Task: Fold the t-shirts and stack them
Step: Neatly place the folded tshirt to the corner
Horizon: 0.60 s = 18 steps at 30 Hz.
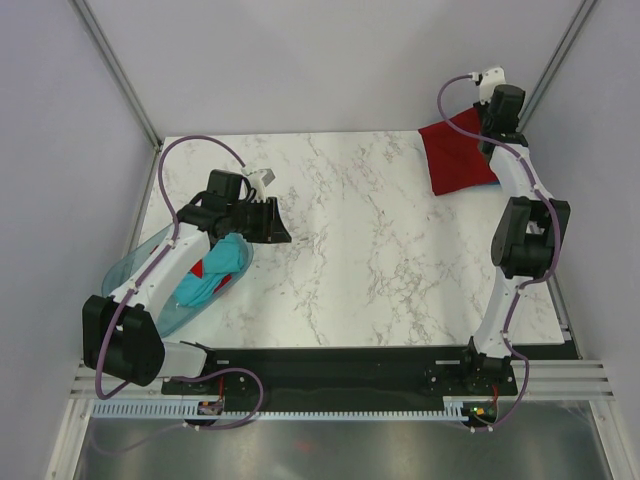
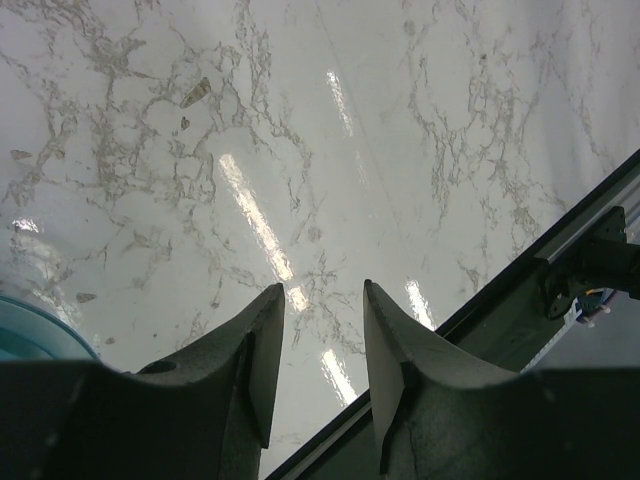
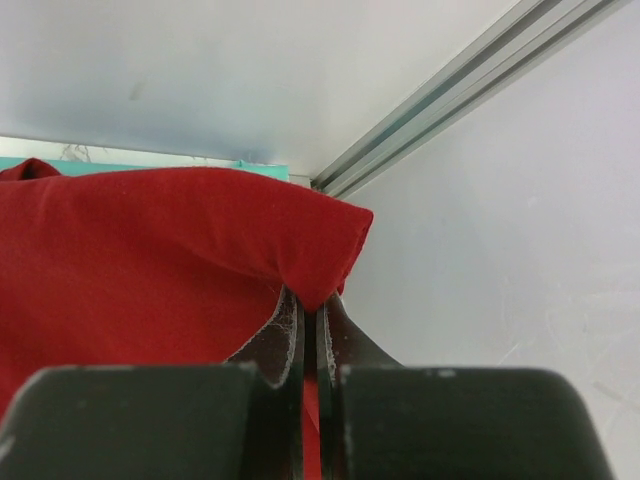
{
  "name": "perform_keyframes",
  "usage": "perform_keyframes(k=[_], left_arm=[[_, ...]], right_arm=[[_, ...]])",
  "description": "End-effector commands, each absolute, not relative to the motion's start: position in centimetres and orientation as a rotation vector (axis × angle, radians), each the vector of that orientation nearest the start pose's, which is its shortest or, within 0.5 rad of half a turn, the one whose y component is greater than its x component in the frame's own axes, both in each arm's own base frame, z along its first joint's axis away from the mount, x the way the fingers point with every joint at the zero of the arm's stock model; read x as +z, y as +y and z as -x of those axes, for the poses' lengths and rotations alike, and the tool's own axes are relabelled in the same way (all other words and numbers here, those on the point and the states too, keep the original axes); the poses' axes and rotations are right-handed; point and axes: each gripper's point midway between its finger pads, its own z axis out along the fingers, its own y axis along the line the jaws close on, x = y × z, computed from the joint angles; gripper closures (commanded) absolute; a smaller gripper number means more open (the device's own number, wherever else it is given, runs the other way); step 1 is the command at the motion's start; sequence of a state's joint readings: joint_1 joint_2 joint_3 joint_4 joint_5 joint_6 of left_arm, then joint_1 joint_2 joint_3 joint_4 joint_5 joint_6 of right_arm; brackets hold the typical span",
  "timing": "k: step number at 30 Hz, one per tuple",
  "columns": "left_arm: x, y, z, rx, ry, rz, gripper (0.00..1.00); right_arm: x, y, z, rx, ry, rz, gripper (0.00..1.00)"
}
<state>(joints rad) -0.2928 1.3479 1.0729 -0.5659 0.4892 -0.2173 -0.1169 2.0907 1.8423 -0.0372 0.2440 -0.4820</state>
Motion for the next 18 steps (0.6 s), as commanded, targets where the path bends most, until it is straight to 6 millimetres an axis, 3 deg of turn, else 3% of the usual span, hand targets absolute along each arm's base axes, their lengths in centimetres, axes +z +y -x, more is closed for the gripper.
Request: perform_keyframes(k=[1,5,11,18], left_arm=[[17.3,-18.3,-29.9,-0.796,2.364,-0.378,0.55],[17.0,-18.3,-29.9,-0.794,2.374,-0.374,0.55],[16.9,-18.4,-29.9,-0.799,2.378,-0.375,0.55],[16.8,-18.3,-29.9,-0.797,2.380,-0.374,0.55]], right_arm=[[26.3,-14.5,-62.9,-0.635,1.776,0.102,1.00],[24.3,-15.8,-63.5,-0.633,1.801,0.058,1.00],[23.0,-17.5,-64.8,-0.644,1.797,-0.006,1.00],[22.6,-18.3,-65.7,-0.625,1.776,-0.045,1.00]])
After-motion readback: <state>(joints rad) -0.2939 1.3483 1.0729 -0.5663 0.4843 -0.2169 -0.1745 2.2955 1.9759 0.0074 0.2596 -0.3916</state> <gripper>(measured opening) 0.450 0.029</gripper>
